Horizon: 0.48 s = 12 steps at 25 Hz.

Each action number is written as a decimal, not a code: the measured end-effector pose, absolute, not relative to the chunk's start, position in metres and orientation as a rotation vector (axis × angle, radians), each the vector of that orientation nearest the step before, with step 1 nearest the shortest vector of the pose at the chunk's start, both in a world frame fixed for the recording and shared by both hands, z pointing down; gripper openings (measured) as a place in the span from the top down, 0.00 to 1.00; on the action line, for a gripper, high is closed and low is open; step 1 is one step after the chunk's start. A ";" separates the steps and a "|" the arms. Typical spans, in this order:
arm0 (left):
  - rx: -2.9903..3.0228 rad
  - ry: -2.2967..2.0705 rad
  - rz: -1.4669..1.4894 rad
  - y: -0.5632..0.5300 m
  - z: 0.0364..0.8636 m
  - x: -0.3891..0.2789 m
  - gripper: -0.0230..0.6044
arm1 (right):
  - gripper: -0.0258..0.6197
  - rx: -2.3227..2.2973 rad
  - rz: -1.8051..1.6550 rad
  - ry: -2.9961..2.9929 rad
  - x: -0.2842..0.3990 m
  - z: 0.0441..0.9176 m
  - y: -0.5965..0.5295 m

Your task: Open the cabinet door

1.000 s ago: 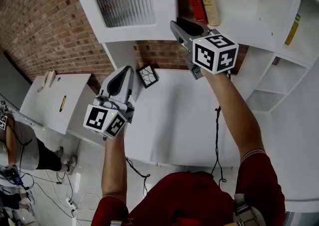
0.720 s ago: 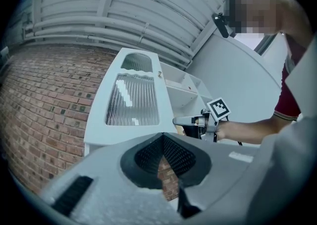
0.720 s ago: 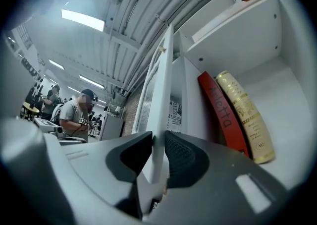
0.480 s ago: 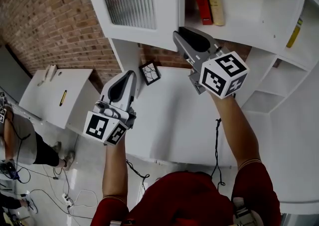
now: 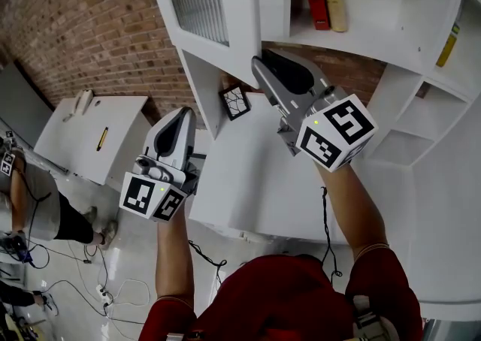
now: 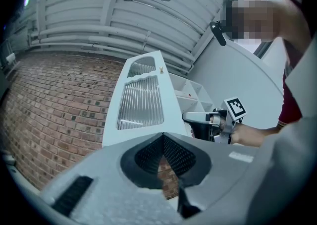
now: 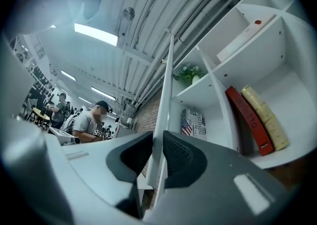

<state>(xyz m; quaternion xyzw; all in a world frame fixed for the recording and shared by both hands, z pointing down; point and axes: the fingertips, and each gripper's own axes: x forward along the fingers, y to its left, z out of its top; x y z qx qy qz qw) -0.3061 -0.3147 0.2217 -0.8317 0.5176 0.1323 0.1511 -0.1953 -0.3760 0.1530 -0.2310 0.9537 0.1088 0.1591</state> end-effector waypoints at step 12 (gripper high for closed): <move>-2.351 1.502 0.379 -0.269 0.217 -0.348 0.96 | 0.86 -0.561 0.368 2.704 -0.245 0.153 -0.314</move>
